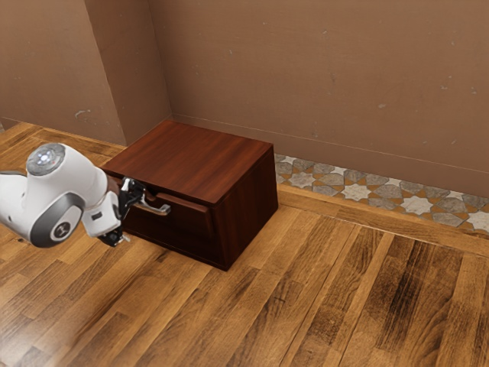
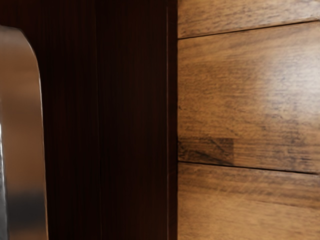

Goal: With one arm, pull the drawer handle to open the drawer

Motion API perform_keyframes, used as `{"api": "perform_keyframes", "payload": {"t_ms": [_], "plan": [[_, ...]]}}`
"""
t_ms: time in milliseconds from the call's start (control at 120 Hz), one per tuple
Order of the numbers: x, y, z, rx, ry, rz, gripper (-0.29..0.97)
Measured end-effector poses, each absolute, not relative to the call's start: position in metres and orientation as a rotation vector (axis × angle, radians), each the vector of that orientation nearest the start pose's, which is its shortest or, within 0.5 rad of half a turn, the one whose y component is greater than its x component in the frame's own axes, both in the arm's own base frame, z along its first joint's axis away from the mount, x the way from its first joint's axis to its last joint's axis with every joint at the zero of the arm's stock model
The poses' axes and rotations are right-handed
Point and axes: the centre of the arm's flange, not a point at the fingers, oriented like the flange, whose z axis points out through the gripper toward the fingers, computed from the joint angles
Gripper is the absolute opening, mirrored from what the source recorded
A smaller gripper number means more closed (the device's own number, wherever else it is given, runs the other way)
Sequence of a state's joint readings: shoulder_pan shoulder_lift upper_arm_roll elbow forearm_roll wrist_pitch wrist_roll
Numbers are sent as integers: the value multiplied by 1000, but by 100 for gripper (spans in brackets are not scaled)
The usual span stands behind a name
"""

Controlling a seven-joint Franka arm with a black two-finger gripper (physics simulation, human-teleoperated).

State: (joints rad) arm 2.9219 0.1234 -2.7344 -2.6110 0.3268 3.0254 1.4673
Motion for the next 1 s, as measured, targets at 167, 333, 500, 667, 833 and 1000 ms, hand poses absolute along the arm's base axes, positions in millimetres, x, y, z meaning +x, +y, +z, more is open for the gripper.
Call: {"api": "perform_keyframes", "payload": {"t_ms": [167, 333, 500, 667, 833, 1000], "plan": [[459, 61, 356, -1884, 1912, -415, 64], [446, 68, 357, -1923, 1910, -407, 66], [432, 64, 354, -1940, 1927, -410, 66], [421, 66, 354, -1959, 1928, -419, 67], [407, 72, 353, -1968, 1930, -425, 68], [395, 70, 353, -1951, 1951, -432, 68]]}}
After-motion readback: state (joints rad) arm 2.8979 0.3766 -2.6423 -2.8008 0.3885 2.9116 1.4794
